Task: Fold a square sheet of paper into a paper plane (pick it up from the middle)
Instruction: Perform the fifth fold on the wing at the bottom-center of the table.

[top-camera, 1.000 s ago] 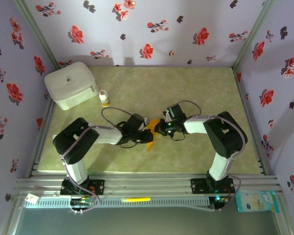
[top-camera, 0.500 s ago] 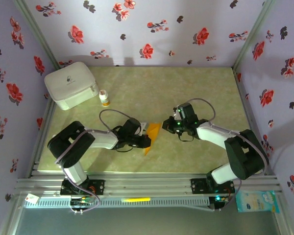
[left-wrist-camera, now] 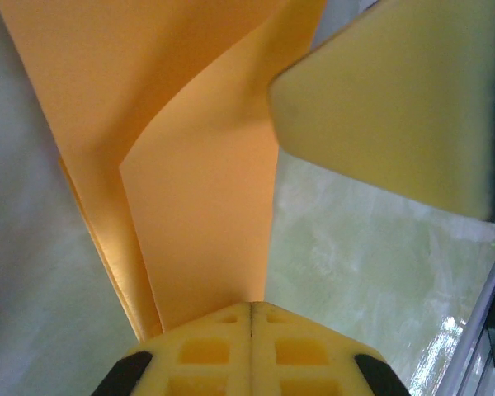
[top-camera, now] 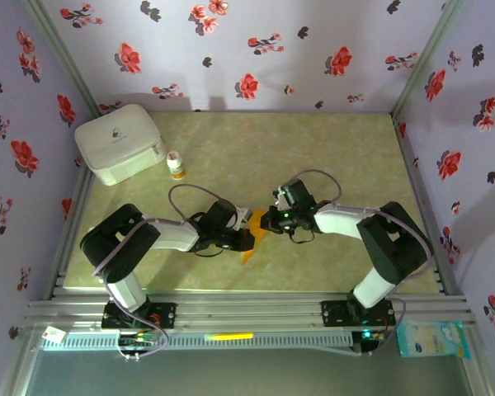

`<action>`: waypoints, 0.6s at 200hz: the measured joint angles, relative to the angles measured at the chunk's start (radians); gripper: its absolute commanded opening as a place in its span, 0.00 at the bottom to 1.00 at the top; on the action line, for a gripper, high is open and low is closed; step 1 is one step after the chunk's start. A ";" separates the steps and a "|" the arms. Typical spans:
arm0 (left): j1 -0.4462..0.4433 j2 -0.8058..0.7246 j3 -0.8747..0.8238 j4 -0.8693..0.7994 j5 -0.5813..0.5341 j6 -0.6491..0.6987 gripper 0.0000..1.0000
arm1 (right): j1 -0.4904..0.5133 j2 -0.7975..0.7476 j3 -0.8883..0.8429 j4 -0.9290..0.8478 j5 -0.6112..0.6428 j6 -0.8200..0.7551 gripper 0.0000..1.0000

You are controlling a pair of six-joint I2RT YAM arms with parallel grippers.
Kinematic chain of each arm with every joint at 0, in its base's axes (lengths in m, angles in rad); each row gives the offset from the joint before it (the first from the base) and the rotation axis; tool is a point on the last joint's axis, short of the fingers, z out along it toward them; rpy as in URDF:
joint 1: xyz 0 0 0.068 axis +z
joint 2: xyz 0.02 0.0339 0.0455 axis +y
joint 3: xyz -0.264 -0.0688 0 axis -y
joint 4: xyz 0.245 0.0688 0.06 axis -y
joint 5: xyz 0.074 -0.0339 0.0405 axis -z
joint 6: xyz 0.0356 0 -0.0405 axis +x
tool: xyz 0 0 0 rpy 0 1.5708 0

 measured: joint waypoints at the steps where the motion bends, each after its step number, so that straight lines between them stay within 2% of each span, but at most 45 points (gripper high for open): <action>1: 0.000 0.000 0.000 0.000 0.000 0.000 0.00 | 0.000 0.001 0.000 0.000 0.000 0.000 0.03; 47: 0.000 0.000 -0.002 0.000 0.003 0.000 0.00 | -0.010 0.058 0.001 0.019 0.008 -0.007 0.02; 120: 0.000 0.000 -0.003 0.001 0.006 0.004 0.00 | -0.111 0.104 0.001 0.101 -0.007 0.010 0.02</action>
